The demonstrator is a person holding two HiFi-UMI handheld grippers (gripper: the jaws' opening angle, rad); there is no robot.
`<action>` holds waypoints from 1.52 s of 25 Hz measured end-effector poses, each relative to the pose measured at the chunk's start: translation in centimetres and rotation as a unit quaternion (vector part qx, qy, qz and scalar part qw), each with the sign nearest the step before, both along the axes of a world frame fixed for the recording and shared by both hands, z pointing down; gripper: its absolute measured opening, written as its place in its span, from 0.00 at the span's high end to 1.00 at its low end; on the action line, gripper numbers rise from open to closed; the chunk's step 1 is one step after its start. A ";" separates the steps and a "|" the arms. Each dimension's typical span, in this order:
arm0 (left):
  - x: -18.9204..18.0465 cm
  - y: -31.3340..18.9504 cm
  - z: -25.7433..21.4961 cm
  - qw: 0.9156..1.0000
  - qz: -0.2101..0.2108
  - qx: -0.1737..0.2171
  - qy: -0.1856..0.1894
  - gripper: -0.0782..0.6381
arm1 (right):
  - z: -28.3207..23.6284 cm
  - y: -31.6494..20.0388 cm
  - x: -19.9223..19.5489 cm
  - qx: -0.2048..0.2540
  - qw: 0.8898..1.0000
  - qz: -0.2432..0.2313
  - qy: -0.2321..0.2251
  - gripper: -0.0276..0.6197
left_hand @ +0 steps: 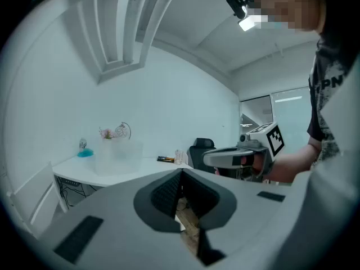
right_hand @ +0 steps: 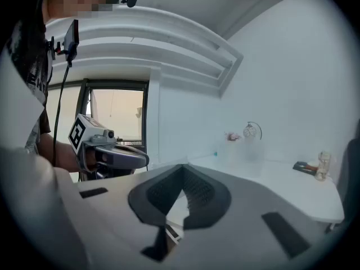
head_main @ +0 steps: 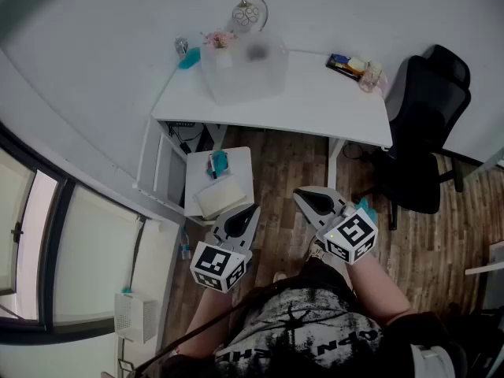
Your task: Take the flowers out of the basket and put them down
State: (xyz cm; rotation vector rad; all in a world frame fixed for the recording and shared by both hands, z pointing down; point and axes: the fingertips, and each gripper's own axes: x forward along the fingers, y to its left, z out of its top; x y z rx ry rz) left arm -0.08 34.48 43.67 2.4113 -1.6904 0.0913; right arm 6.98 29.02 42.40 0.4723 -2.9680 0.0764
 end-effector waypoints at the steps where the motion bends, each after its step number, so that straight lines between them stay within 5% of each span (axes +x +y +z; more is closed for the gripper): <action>1: -0.1 0.0 0.1 1.000 -0.001 -0.001 0.000 0.87 | 0.1 0.0 -0.1 0.000 1.000 -0.001 0.001 0.93; 22: -0.4 -2.5 1.6 1.000 -0.004 -0.020 0.000 0.87 | 0.3 -2.6 -0.7 -0.005 1.000 0.005 -0.011 0.93; 38: -2.0 -12.7 1.9 0.998 -0.045 -0.037 -0.008 0.87 | 0.5 -13.4 -2.9 -0.002 0.999 -0.038 -0.015 0.93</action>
